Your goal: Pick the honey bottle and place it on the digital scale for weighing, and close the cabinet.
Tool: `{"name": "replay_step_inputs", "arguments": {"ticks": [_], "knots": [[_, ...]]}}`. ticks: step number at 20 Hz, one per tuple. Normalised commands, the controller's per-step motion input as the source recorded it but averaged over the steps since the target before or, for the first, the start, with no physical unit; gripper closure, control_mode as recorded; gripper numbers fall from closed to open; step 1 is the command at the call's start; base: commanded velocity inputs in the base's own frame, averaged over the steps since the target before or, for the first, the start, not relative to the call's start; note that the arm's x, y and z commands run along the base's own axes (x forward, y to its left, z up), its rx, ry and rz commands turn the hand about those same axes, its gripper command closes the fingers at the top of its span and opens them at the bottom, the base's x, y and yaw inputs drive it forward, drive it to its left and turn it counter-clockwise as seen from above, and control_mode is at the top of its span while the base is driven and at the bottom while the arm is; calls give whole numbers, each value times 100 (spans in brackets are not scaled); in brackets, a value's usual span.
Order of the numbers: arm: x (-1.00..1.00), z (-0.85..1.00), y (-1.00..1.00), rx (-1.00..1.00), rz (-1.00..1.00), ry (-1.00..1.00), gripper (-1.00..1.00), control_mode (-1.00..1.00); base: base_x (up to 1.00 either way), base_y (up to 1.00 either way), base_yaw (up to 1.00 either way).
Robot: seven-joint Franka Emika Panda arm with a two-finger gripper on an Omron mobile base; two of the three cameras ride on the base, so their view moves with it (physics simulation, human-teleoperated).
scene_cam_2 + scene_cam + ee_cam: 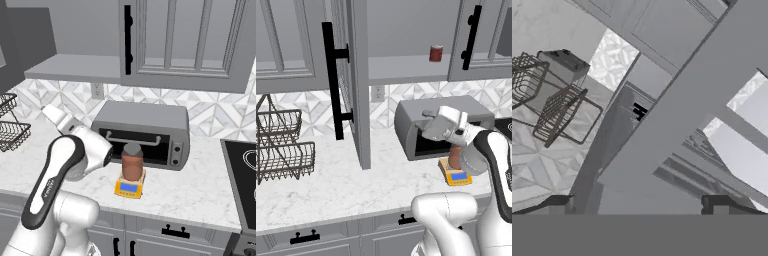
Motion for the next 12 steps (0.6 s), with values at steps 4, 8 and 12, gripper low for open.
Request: {"name": "replay_step_inputs", "arguments": {"ticks": [4,8,12], "knots": [[-84,-29,56,1,-25,-37,-100,-100,0,0,0],[-100,0,-2,0,-45,-20,-100,-100,0,0,0],[-100,0,2,0,-50,-14,-100,-100,0,0,0]]}}
